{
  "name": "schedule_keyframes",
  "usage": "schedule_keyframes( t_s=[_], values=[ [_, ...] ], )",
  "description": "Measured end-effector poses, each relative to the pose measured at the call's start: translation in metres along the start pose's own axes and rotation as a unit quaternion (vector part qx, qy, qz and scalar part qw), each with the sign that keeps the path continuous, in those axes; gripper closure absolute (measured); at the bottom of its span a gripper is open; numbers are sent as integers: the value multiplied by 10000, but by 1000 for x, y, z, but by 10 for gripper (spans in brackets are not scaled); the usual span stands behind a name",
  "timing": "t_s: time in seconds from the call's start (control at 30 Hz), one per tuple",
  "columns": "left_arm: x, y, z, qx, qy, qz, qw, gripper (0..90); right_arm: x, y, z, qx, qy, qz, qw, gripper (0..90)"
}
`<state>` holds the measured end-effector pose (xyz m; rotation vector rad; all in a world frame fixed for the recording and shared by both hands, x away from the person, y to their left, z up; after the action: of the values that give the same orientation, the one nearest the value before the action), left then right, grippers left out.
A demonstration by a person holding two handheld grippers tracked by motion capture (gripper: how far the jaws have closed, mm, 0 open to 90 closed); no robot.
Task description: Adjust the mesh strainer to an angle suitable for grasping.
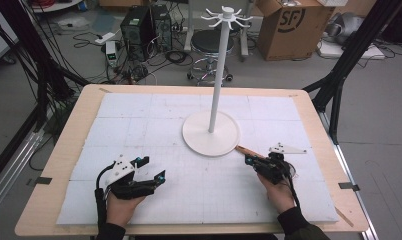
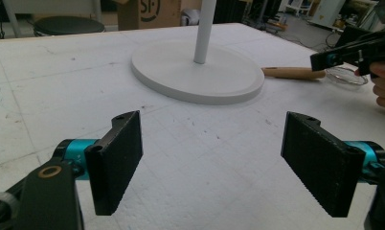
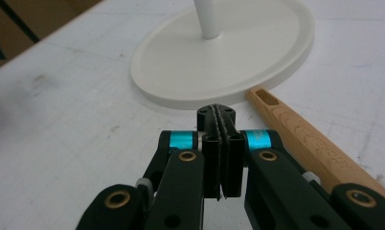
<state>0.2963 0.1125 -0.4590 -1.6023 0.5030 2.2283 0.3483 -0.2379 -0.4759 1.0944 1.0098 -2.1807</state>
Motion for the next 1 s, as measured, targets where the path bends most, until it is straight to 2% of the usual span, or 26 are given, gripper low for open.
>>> schedule_keyframes(
  t_s=[0.03,0.1,0.23,0.4,0.5,0.6,0.67,0.8,1.0],
  values=[
    [0,0,0,-1,8,10,10000,226,0,0,0,0,0,0,10000,898],
    [0,1,0,16,12,13,10000,226,4,5,-10,127,-245,-82,9996,899],
    [0,2,0,33,6,9,10000,227,4,9,-17,171,-353,-255,9989,899],
    [0,1,0,19,16,18,10000,226,1,17,-22,336,-487,-292,9978,899],
    [0,2,0,23,-2,4,10000,227,1,21,-24,350,-553,-434,9969,899],
    [0,2,0,20,2,8,10000,227,0,24,-26,357,-649,-442,9963,899],
    [0,2,0,30,8,13,10000,227,-1,26,-27,376,-660,-437,9962,899],
    [0,1,0,19,12,32,10000,228,-4,32,-29,356,-648,-580,9956,900],
    [0,2,0,18,16,15,10000,229,-8,37,-32,631,-662,-473,9947,900]
  ],
)
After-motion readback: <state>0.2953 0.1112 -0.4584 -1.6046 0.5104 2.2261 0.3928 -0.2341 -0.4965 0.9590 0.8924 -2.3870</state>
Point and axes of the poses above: each handheld gripper's, and its own axes: z roughly backward along the jaws, x roughly out of its underside, y roughly to its right, the point moved 7 cm from there along -z, roughly forward along the jaws, and after that the axes turned 13 degrees about -x, right-handed, at the moved point
